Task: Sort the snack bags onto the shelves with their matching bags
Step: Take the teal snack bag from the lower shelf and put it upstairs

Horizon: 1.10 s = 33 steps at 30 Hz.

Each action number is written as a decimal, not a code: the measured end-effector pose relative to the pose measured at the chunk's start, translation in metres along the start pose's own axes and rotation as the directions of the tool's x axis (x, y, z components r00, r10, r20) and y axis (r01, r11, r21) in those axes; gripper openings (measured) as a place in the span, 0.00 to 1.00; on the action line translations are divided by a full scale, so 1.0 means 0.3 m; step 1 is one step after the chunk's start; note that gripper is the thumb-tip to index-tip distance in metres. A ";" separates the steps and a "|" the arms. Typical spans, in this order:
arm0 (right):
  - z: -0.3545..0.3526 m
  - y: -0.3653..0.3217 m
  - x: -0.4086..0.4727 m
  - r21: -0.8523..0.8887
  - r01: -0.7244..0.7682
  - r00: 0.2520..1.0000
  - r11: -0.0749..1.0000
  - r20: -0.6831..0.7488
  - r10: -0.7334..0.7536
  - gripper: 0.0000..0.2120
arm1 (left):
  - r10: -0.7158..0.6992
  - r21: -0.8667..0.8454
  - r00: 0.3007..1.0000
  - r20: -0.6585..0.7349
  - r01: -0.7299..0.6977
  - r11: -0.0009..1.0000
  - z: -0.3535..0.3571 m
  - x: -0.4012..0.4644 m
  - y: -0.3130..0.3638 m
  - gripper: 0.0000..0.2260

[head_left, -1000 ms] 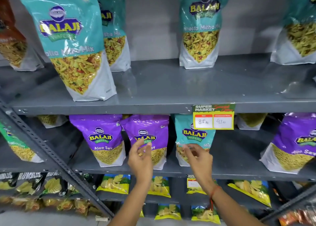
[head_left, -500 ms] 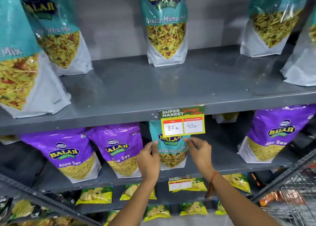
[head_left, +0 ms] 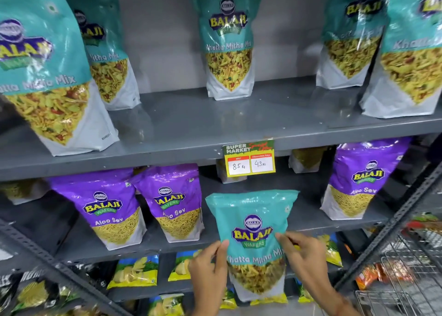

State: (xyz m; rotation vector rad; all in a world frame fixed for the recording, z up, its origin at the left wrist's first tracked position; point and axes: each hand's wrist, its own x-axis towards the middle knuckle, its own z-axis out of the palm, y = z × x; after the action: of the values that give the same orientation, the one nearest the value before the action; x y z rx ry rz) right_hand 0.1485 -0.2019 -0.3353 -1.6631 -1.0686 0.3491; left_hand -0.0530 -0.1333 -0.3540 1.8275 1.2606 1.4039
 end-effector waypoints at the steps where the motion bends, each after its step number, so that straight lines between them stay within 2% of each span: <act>1: -0.024 -0.030 -0.021 -0.002 0.043 0.999 0.999 -0.017 -0.043 0.17 | 0.029 -0.012 0.999 -0.022 -0.030 0.999 -0.026 -0.012 0.026 0.23; 4: -0.092 -0.174 -0.045 -0.019 0.217 0.973 0.976 -0.082 -0.218 0.18 | 0.060 -0.087 0.990 -0.126 -0.072 0.994 -0.094 0.008 0.127 0.27; 8: -0.165 -0.408 0.004 0.075 0.367 0.920 0.927 -0.177 -0.350 0.17 | 0.094 -0.231 0.975 -0.203 -0.141 0.963 -0.199 0.141 0.327 0.16; 11: -0.220 -0.614 0.094 0.050 0.481 0.856 0.875 -0.243 -0.456 0.17 | 0.215 -0.269 0.949 -0.233 -0.275 0.923 -0.276 0.288 0.511 0.10; 14: -0.260 -0.801 0.221 0.123 0.572 0.800 0.811 -0.301 -0.519 0.15 | 0.307 -0.262 0.916 -0.258 -0.372 0.890 -0.330 0.459 0.681 0.15; 16: -0.268 -0.906 0.314 0.182 0.601 0.785 0.778 -0.317 -0.532 0.19 | 0.323 -0.290 0.902 -0.287 -0.403 0.868 -0.342 0.570 0.762 0.19; 18: -0.267 -0.980 0.406 0.147 0.643 0.745 0.752 -0.350 -0.568 0.22 | 0.314 -0.324 0.891 -0.328 -0.418 0.849 -0.338 0.670 0.810 0.18; 22: -0.237 -1.018 0.564 0.176 0.622 0.765 0.763 -0.342 -0.545 0.22 | 0.280 -0.365 0.887 -0.366 -0.414 0.834 -0.309 0.815 0.850 0.12; 26: -0.189 -0.983 0.674 0.199 0.583 0.799 0.788 -0.318 -0.511 0.23 | 0.277 -0.312 0.886 -0.372 -0.401 0.861 -0.258 0.889 0.835 0.17; 29: -0.163 -0.960 0.726 0.184 0.550 0.821 0.815 -0.302 -0.485 0.22 | 0.256 -0.256 0.887 -0.384 -0.369 0.893 -0.214 0.920 0.809 0.11; 33: -0.147 -0.930 0.771 0.147 0.537 0.831 0.831 -0.264 -0.490 0.22 | 0.208 -0.244 0.899 -0.384 -0.316 0.917 -0.176 0.955 0.772 0.08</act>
State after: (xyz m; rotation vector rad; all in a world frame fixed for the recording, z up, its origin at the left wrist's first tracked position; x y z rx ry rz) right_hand 0.1757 -0.0422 -0.0083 -1.1268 -1.2185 -0.0741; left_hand -0.0084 0.0119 -0.0141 1.6269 0.9029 2.0260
